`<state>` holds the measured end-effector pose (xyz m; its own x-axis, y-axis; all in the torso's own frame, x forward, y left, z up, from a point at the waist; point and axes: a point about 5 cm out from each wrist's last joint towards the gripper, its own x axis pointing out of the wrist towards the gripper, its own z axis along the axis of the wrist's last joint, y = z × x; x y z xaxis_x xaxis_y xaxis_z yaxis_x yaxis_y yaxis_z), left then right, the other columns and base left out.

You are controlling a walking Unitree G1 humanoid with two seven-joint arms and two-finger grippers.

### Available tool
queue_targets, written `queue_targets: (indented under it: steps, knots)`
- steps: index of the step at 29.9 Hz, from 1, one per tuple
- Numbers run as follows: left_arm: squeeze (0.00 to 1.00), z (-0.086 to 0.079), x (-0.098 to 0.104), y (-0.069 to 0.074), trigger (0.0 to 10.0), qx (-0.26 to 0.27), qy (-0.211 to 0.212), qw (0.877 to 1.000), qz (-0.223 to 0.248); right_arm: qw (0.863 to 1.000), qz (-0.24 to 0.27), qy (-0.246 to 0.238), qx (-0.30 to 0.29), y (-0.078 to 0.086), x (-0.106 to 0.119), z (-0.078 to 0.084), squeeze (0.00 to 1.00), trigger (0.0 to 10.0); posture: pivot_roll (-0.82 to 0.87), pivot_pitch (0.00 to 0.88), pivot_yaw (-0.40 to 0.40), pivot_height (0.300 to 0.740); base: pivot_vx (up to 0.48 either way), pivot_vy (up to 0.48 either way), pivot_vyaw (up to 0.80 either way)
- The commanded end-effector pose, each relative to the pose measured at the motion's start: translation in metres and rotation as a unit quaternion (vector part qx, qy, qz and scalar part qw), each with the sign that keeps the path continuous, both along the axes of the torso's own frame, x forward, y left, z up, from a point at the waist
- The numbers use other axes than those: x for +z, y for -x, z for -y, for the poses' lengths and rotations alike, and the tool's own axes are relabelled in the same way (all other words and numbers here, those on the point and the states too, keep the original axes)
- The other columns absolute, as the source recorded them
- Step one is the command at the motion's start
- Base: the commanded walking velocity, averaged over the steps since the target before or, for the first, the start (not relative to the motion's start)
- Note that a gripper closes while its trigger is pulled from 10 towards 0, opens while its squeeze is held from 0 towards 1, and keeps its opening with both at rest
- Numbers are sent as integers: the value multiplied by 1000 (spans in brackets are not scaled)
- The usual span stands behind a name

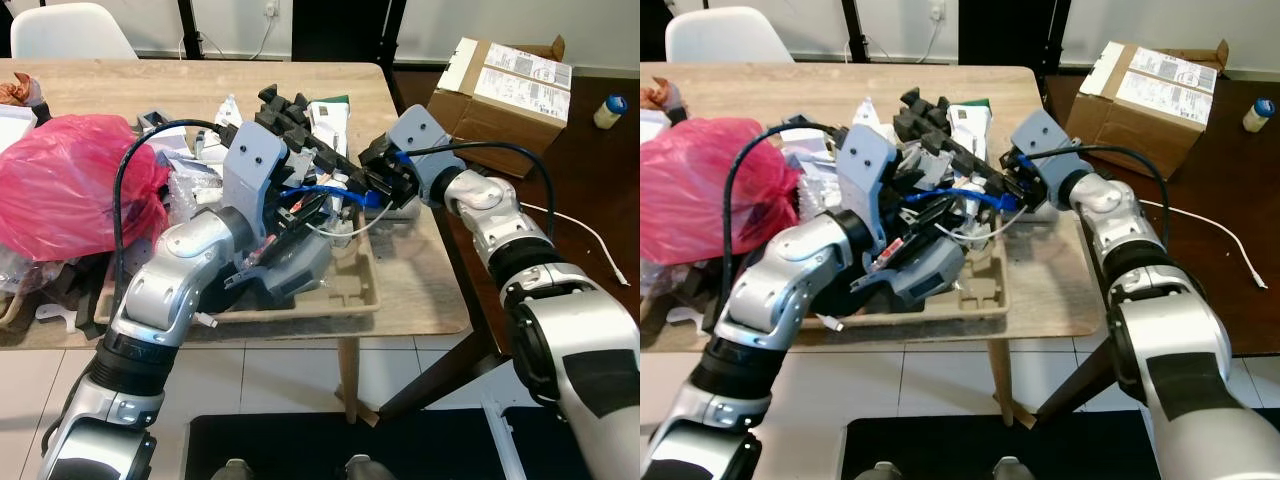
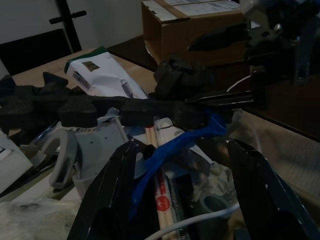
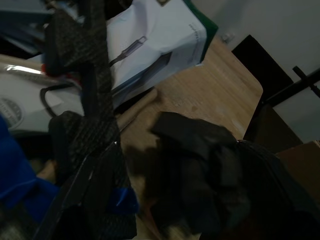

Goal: Picking trash to rubbish bin

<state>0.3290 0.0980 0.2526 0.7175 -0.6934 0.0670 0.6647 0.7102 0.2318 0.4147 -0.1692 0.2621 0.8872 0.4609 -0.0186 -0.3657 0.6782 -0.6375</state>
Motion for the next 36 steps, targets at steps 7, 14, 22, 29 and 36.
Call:
queue_targets:
  steps: [7,14,22,29,36]
  knots:
    - [0,2,-3,1,10000,-4,-7,1000,1,1000,14,14,2,1,10,7,1000,10000,63,195,-13,740,0,0,0]
    - [0,2,-4,0,10000,-6,-8,1000,2,999,16,-22,41,5,37,20,0,10000,57,177,-10,740,0,0,0]
    - [0,3,-4,0,10000,-10,-8,1000,3,996,-17,19,82,10,30,26,0,10000,55,172,-11,740,0,0,0]
    - [0,2,-4,0,10000,-12,-8,1000,2,991,-51,53,109,13,20,26,0,10000,56,171,-6,740,0,0,0]
    - [0,3,-4,0,10000,-16,-10,1000,2,987,-67,56,133,13,9,14,0,10000,58,174,4,740,0,0,0]
